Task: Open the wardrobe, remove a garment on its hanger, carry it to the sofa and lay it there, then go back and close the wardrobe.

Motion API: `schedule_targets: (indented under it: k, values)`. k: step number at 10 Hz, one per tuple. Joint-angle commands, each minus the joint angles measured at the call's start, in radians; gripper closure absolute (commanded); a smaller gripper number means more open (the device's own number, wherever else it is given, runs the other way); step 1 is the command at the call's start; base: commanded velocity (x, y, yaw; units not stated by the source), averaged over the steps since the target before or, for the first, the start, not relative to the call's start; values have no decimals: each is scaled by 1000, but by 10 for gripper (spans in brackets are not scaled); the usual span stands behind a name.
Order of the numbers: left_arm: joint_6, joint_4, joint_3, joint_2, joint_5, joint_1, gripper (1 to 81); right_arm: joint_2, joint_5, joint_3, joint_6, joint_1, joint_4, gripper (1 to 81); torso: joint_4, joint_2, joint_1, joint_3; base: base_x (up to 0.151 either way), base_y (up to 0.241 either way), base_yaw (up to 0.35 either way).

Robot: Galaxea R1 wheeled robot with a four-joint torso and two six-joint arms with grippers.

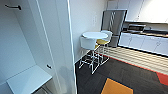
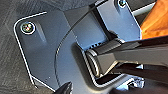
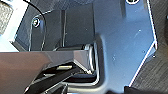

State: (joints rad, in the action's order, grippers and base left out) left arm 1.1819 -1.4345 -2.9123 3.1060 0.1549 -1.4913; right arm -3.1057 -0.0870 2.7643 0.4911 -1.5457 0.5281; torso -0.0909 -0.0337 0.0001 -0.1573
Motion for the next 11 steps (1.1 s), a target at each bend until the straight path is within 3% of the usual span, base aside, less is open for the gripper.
schedule_targets:
  k: [1,11]
  values:
    - [-2,-11,-1,2,-41,35,10,-9,41,-3,-2,26,-3,10,0,0,0,0,0,0,297]
    - [-2,-12,-1,2,-41,33,10,-7,49,-3,-2,32,-3,10,0,0,0,0,0,0,296]
